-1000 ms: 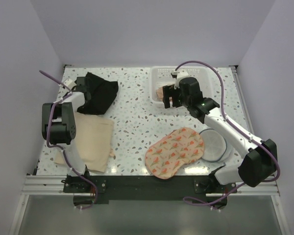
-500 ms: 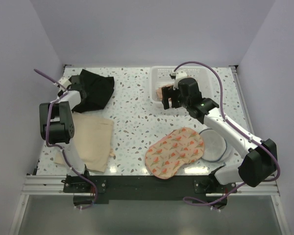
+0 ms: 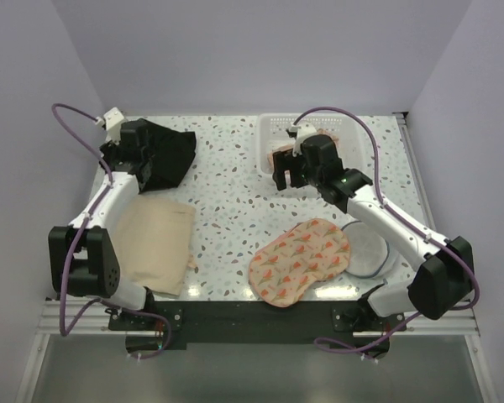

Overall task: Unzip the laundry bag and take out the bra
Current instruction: Move the distractor to the corner of the board, then move the distractor to the center of the board.

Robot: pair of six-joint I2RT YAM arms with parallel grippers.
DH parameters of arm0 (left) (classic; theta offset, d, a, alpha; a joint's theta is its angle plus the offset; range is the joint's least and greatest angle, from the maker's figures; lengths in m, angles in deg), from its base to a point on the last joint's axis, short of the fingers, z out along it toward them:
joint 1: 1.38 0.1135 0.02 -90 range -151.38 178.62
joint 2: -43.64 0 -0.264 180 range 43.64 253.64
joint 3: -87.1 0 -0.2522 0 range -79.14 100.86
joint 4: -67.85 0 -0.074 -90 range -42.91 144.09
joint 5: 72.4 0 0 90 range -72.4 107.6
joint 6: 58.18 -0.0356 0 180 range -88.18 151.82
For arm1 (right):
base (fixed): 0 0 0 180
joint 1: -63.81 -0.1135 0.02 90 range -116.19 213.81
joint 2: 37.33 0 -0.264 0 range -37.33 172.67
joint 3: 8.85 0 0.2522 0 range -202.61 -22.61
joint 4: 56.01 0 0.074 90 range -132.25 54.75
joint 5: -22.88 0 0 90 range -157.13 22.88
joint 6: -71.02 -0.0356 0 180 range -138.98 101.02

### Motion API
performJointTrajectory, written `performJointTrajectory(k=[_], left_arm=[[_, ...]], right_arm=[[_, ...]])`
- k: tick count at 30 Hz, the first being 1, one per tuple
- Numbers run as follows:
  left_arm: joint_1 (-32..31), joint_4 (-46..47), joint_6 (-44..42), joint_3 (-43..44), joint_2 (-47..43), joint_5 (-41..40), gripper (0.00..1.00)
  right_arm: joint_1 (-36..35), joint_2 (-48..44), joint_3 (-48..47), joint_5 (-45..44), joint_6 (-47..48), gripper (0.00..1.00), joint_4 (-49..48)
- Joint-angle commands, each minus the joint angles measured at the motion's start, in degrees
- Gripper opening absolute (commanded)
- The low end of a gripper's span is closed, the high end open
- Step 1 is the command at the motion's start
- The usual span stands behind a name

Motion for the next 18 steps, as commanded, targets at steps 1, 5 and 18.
performJointTrajectory(k=[1, 5, 18], left_arm=[[-4.2, -5.6, -3.4, -0.5, -3.6, 3.2, 0.94], [-6.4, 0.1, -0.2, -13.4, -11.5, 11.0, 0.90], [-25.8, -9.0, 11.0, -29.1, -27.9, 3.4, 0.88]], right_arm=[[-0.5, 1.2, -1.7, 0.0, -1.9, 0.84, -0.3], [-1.0, 1.8, -0.8, -1.7, -3.5, 0.84, 0.5], [-3.6, 4.0, 5.5, -3.8, -9.9, 0.83, -1.8]])
